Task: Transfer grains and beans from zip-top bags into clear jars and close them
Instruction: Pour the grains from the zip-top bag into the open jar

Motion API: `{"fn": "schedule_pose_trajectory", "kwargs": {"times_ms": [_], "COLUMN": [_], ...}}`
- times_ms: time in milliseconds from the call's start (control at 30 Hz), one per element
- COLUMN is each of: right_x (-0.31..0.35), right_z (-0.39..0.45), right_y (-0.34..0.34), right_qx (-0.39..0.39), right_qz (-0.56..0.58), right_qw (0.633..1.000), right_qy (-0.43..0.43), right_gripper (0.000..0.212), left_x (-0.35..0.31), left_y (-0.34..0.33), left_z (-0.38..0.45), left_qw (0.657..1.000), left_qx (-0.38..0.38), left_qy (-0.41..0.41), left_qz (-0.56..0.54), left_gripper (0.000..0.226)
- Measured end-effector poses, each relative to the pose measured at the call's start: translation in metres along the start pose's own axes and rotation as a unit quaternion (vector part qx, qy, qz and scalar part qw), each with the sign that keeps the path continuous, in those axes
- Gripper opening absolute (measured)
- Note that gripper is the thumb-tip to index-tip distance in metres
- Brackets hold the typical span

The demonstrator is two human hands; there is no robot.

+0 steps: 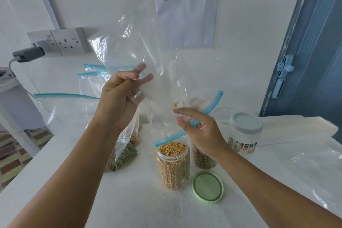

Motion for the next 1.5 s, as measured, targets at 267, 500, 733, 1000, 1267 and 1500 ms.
{"fn": "schedule_pose_trajectory", "kwargs": {"times_ms": [267,500,733,1000,1267,1500], "right_x": [0.007,0.017,0.024,0.013,0.011,0.006], "right_z": [0.007,0.015,0.021,0.009,0.009,0.002], "right_y": [0.004,0.007,0.004,0.005,0.010,-0.001], "right_qx": [-0.015,-0.062,-0.069,-0.063,-0.078,-0.027], "right_qz": [0.032,0.132,0.112,0.033,0.003,-0.041], "right_qw": [0.999,0.989,0.991,0.997,0.997,0.999], "right_qy": [0.004,-0.029,-0.016,-0.014,-0.001,0.006], "right_gripper": [0.030,0.020,0.022,0.022,0.029,0.038], "left_x": [0.001,0.017,0.020,0.008,0.007,0.009], "left_y": [0.013,0.045,0.049,0.027,0.016,0.013], "left_z": [-0.001,-0.012,-0.016,-0.017,-0.013,-0.013], "left_qw": [0.998,0.980,0.983,0.990,0.997,0.994], "left_qx": [-0.021,-0.067,-0.053,-0.046,-0.014,-0.027], "left_qy": [0.009,0.035,0.042,0.035,0.032,0.036], "left_qz": [-0.064,-0.186,-0.168,-0.128,-0.069,-0.104], "left_gripper": [0.047,0.052,0.045,0.057,0.049,0.045]}}
Point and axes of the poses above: each hand's wrist, its own z-axis towards the middle knuckle, its own y-axis out of the back of the hand, x = y × z, the point moved 5 cm from there along z, towards the middle knuckle, and after that the axes turned 1 degree about -y, right-handed, at the moved point
